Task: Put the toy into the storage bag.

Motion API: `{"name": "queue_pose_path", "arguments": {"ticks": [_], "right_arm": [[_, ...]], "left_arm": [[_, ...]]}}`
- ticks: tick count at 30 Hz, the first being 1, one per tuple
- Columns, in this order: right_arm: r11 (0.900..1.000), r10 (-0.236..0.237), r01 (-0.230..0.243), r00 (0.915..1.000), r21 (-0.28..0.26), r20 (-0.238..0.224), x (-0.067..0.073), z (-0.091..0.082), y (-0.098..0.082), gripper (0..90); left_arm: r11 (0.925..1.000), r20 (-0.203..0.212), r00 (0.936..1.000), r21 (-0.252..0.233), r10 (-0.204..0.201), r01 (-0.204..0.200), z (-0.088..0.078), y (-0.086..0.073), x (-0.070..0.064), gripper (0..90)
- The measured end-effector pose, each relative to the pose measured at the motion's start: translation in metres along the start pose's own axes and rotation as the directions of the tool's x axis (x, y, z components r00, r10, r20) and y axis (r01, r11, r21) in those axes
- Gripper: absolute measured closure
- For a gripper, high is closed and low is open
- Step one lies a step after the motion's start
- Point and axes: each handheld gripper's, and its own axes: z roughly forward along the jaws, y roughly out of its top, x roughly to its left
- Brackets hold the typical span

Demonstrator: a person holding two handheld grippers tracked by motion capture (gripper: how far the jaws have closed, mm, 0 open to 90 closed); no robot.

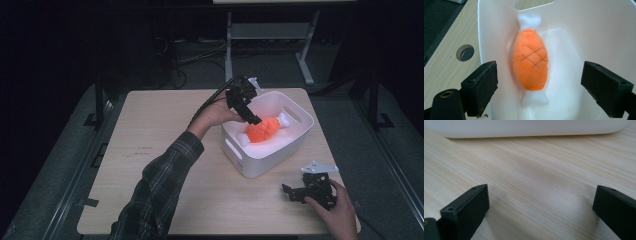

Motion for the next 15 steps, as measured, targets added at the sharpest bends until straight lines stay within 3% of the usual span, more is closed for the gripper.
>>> {"name": "queue_pose_path", "arguments": {"ticks": [5, 15], "right_arm": [[1.0, -0.002, 0.002, 1.0, -0.001, 0.0, 0.0, 0.0, 0.0, 0.2], [1.0, -0.001, 0.001, 1.0, -0.001, -0.002, 0.0, 0.0, 0.0, 0.2]], "left_arm": [[0.9999, -0.008, 0.9999, 0.0, 0.011, -0.011, -0.01, -0.004, -0.002, 13.1], [0.9997, -0.01, 0.9998, -0.019, -0.018, 0.018, -0.039, -0.026, -0.007, 13.5]]}}
